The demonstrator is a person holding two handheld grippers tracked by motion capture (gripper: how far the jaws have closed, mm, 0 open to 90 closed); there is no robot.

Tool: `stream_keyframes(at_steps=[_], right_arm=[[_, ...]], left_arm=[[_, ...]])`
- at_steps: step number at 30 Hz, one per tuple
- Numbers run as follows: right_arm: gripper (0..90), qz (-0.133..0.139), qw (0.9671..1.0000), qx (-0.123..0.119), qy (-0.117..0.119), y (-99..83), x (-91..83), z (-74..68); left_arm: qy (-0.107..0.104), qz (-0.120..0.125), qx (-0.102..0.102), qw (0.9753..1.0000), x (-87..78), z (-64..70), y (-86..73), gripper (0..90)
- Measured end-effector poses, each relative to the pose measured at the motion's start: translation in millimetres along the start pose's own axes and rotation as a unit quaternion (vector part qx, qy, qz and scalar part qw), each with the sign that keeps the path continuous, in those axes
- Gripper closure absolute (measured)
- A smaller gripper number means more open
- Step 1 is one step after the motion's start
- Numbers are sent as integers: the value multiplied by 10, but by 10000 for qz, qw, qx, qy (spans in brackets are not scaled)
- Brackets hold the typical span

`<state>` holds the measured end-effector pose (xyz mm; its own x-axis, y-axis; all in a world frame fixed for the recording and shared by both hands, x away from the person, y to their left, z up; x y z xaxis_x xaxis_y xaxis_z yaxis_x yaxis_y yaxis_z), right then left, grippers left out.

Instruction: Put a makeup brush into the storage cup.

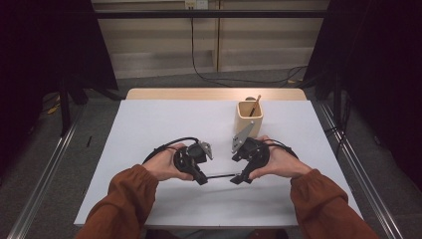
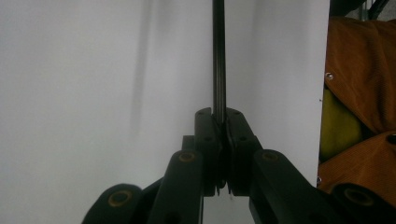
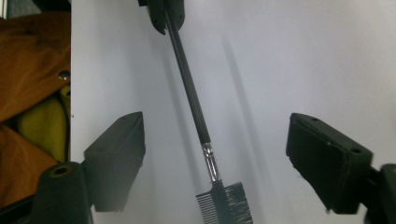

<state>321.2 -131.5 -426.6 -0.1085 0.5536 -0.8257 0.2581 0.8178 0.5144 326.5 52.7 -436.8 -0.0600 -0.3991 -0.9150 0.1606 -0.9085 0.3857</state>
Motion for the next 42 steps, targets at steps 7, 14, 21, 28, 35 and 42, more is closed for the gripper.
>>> stream_keyframes(at_steps=[7, 14, 21, 28, 35, 42], right_arm=[[122, 434, 9990, 74, -118, 3, -38, 14], [69, 791, 9966, 144, -165, -43, -113, 32], [49, 1140, 9931, 192, -221, -131, -239, 20], [35, 1492, 9878, 299, -320, -242, -347, 24], [57, 1588, 9854, 417, -447, -390, -399, -4], [84, 1782, 9813, 513, -518, -504, -425, -74]], left_arm=[[18, 21, -36, 10000, -21, -3, -30, 856], [12, -8, -42, 10000, -26, -29, -99, 856], [21, 30, -139, 9999, -65, -45, -164, 856], [-25, 28, -146, 9999, -50, -33, -195, 856], [-9, 83, -216, 9997, -76, -49, -241, 856], [37, 138, -282, 9995, -73, -54, -305, 855]])
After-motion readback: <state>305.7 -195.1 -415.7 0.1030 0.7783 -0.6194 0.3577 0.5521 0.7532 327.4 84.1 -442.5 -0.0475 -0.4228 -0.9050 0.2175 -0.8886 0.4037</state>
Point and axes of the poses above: each handheld gripper's, and its own axes: x roughly forward along the jaws, y roughly out of its top, z roughly to its right, the point moved 3 cm from there along x, roughly forward along the jaws, and after that the axes turned 8 degrees about y, right-handed, at the moved point
